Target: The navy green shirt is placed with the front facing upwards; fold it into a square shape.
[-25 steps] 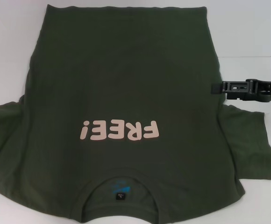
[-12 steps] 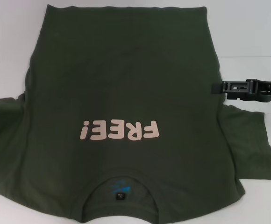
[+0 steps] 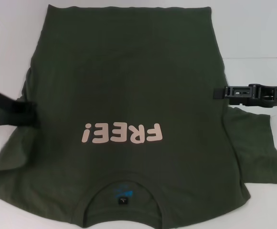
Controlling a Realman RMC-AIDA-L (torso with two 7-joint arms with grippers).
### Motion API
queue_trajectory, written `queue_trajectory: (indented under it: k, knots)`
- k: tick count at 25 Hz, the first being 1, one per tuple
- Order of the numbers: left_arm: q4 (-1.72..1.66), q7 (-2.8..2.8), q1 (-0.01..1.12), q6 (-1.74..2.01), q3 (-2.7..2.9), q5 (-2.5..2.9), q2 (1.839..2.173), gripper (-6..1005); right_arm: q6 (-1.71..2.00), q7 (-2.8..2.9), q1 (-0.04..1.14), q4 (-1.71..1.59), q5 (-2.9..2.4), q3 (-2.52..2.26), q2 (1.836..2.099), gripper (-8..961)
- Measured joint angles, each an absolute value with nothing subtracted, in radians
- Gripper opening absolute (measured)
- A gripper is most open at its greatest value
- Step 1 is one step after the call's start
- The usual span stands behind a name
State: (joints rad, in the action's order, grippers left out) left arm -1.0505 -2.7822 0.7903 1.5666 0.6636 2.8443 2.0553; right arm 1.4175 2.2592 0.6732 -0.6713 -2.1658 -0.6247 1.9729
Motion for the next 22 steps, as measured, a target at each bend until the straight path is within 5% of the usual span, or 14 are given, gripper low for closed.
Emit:
queue_trajectory:
  k: [19,22]
  knots:
    - [-0.884,-2.666,0.864,1.408,0.696,2.742,2.054,29,1.411,2.253,0.67,-0.651,-2.168,-0.625,1.968,940]
    - [-0.943,-2.445,0.843,1.419,0.696,2.66,2.099,230,1.406,2.253,0.67,-0.65,-2.168,-0.629,1.968,940]
